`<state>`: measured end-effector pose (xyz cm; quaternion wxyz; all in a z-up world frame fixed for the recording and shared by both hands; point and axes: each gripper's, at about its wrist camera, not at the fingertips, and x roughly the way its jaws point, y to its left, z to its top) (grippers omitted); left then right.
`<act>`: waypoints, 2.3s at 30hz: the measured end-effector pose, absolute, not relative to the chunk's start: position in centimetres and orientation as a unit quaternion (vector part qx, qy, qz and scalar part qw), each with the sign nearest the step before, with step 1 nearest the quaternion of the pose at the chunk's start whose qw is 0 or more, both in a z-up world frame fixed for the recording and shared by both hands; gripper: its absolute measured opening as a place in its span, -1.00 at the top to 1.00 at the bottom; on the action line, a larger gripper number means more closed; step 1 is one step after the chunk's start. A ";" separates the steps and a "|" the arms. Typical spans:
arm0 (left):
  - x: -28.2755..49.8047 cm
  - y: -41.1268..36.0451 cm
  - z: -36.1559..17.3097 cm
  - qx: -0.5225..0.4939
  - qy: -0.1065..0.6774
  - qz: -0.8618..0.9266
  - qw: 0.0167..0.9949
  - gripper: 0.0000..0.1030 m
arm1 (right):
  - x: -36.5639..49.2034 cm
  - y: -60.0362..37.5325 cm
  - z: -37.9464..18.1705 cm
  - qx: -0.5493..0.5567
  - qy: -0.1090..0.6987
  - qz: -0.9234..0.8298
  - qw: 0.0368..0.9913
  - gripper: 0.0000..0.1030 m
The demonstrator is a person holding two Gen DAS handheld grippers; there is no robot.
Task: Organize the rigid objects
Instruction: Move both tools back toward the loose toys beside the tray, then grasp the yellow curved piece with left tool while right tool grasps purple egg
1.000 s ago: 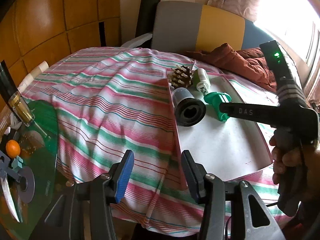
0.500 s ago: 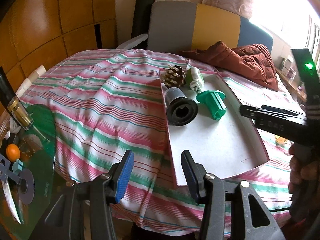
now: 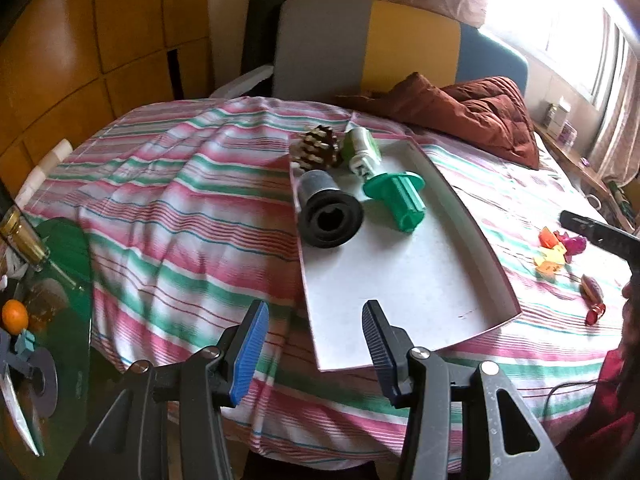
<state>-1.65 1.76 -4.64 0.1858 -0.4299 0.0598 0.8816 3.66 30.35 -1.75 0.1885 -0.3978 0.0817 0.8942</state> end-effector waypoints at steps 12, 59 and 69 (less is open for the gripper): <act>-0.8 6.0 -4.2 -0.428 0.085 0.866 0.246 0.04 | 14.8 46.2 -1.8 -0.338 0.194 0.828 0.403 -0.50; 0.1 36.8 -10.7 -0.422 0.300 0.693 0.501 0.24 | 17.3 50.4 -5.2 -0.339 0.362 0.780 0.382 -0.55; 1.8 32.1 -10.7 -0.429 0.240 0.722 0.488 0.48 | 17.3 50.5 -5.4 -0.343 0.362 0.777 0.384 -0.55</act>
